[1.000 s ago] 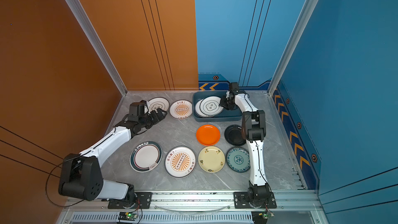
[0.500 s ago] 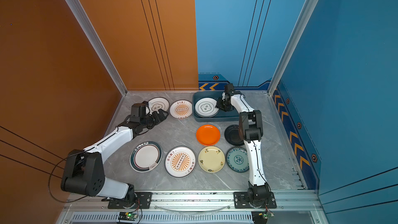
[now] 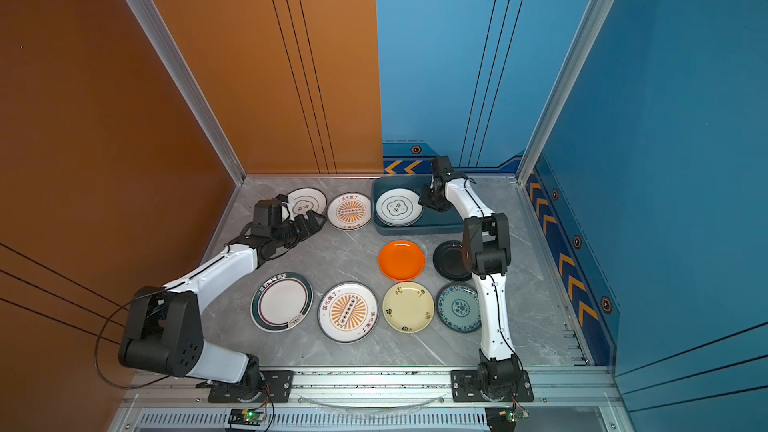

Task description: Place the plates into the plastic bin on the countertop

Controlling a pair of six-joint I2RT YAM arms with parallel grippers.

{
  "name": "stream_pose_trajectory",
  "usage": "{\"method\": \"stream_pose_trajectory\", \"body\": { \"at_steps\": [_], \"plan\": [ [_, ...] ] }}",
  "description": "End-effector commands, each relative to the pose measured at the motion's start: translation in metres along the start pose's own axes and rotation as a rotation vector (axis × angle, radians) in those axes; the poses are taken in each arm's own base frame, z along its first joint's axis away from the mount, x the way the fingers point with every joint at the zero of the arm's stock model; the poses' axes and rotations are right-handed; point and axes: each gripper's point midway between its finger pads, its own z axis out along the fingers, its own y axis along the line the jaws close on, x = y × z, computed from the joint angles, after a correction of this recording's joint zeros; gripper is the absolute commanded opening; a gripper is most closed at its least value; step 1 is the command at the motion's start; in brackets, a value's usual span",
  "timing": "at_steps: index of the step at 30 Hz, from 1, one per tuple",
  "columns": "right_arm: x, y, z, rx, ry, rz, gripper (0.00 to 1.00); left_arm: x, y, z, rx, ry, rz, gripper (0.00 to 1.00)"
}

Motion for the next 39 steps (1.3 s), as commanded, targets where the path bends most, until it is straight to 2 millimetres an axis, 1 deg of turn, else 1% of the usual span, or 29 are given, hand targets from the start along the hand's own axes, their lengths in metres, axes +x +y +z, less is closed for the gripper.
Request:
{"method": "stream_pose_trajectory", "body": {
  "at_steps": [1,4,7,8,11,14,16,18,20,24,25,32,39],
  "plan": [
    [-0.028,0.012,-0.085,0.021,-0.152,-0.052,0.52,0.008,0.013,0.013,-0.019,0.020,-0.003,0.94],
    [-0.020,0.020,-0.121,-0.017,-0.186,-0.070,0.52,0.008,0.016,0.024,-0.023,0.017,-0.030,0.92],
    [0.002,0.023,-0.137,-0.068,-0.169,-0.073,0.52,0.008,0.017,0.035,-0.033,0.015,-0.046,0.91],
    [0.014,0.022,-0.137,-0.082,-0.154,-0.069,0.52,0.008,0.018,0.039,-0.042,0.016,-0.047,0.90],
    [0.043,0.020,-0.141,-0.115,-0.146,-0.057,0.52,0.010,0.019,0.051,-0.057,0.026,-0.048,0.90],
    [0.062,0.018,-0.144,-0.144,-0.147,-0.037,0.52,0.010,0.020,0.062,-0.067,0.035,-0.046,0.90],
    [0.070,0.017,-0.145,-0.155,-0.138,-0.028,0.52,0.009,0.023,0.071,-0.077,0.040,-0.046,0.90],
    [0.075,0.019,-0.146,-0.172,-0.135,-0.022,0.52,0.011,0.029,0.079,-0.091,0.048,-0.053,0.89],
    [0.077,0.023,-0.146,-0.192,-0.128,-0.023,0.52,0.004,0.027,0.087,-0.086,0.039,-0.058,0.88],
    [0.079,0.027,-0.146,-0.206,-0.120,-0.030,0.52,0.005,0.034,0.105,-0.093,0.045,-0.088,0.87],
    [0.080,0.027,-0.144,-0.207,-0.117,-0.030,0.52,0.005,0.035,0.109,-0.089,0.045,-0.101,0.83],
    [0.083,0.027,-0.136,-0.214,-0.099,-0.025,0.52,0.009,0.045,0.134,-0.076,0.042,-0.205,0.74],
    [0.082,0.027,-0.131,-0.218,-0.087,-0.023,0.52,0.006,0.055,0.146,-0.123,0.011,-0.231,0.65]
  ]
}}
